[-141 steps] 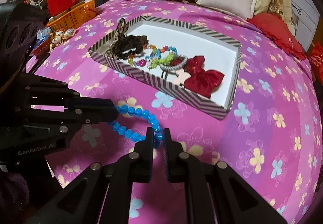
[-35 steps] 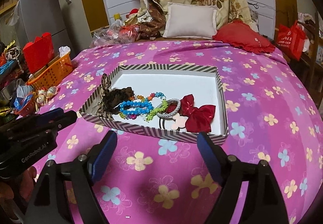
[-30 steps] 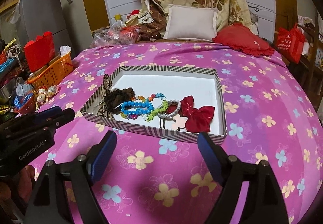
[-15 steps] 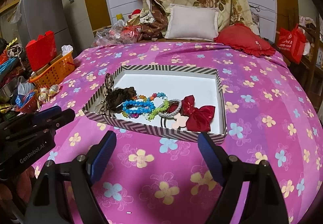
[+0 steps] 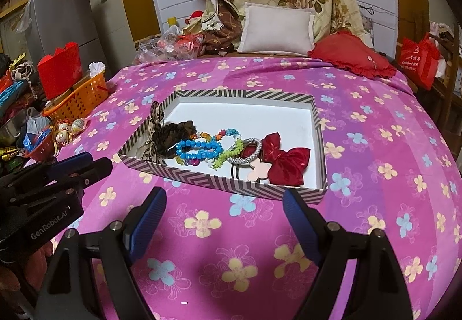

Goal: Organize jewelry

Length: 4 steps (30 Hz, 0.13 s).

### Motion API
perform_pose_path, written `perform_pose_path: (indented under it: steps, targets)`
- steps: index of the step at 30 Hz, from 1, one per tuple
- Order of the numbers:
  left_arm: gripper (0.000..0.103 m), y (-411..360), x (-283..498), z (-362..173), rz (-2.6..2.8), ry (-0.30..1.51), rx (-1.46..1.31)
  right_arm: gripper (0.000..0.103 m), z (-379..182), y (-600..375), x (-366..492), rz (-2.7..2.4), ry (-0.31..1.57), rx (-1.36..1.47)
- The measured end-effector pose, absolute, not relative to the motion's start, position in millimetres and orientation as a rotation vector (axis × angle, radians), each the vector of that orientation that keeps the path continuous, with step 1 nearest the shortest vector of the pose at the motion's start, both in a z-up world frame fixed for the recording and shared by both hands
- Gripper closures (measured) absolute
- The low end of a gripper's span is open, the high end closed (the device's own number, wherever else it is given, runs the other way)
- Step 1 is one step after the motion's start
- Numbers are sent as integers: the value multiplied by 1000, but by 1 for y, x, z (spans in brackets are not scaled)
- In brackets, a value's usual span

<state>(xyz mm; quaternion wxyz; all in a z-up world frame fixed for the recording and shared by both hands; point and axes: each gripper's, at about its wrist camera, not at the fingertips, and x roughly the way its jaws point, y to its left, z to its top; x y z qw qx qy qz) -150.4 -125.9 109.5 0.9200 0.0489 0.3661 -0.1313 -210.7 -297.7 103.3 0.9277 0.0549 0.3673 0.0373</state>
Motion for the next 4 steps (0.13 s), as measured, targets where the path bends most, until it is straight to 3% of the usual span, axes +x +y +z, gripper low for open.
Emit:
perform_pose_path:
  steps: [4]
  targets:
    - [74, -123, -148, 107, -287, 761, 91, 17, 101, -301, -210, 74, 755, 117]
